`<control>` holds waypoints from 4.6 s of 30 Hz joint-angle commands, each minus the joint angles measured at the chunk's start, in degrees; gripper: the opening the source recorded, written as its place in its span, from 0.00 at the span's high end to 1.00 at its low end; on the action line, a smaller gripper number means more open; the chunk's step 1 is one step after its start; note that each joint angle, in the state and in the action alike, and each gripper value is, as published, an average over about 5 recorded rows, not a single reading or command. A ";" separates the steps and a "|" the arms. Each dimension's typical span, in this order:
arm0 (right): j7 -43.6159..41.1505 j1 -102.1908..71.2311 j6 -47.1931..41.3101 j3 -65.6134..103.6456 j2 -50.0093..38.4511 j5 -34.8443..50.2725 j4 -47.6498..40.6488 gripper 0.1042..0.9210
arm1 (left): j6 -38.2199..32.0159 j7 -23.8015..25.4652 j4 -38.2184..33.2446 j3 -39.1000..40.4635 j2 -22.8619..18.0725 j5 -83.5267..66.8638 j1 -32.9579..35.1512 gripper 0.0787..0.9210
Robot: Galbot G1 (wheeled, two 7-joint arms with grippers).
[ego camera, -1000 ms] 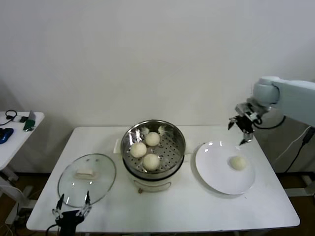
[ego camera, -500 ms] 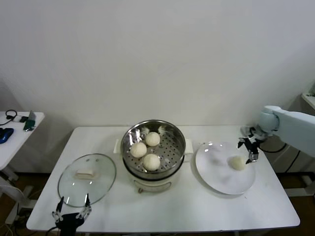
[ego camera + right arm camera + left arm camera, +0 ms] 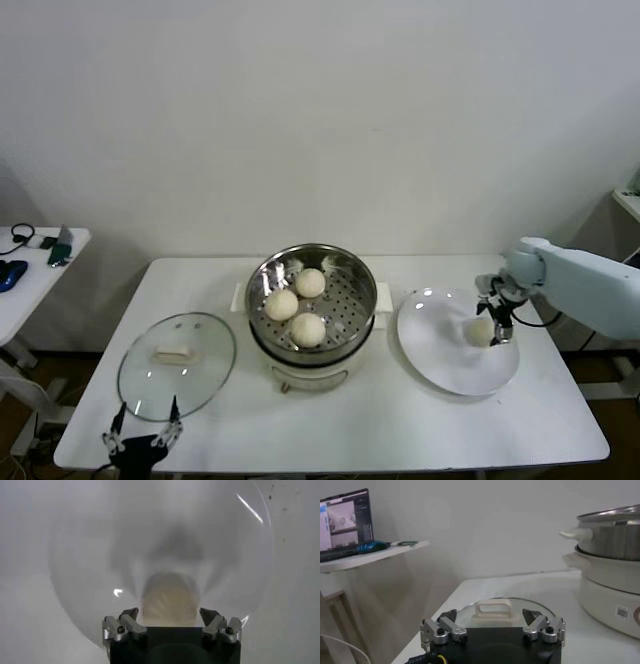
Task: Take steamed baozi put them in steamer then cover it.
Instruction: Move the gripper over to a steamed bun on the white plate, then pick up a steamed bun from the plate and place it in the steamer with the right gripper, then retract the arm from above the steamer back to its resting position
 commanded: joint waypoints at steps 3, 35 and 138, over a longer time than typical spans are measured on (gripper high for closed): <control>-0.34 -1.72 -0.37 1.19 1.44 -0.93 -2.13 0.27 | 0.12 -0.03 0.15 -0.01 0.09 -0.13 -0.34 0.12; 3.00 50.43 -14.40 -17.56 14.30 40.03 40.18 0.34 | 0.62 0.18 -1.75 0.99 0.82 -0.38 -0.74 0.12; 49.17 -112.11 27.08 118.93 18.18 16.52 51.10 0.12 | -5.07 -0.64 -3.26 -0.63 6.17 20.68 -3.36 0.12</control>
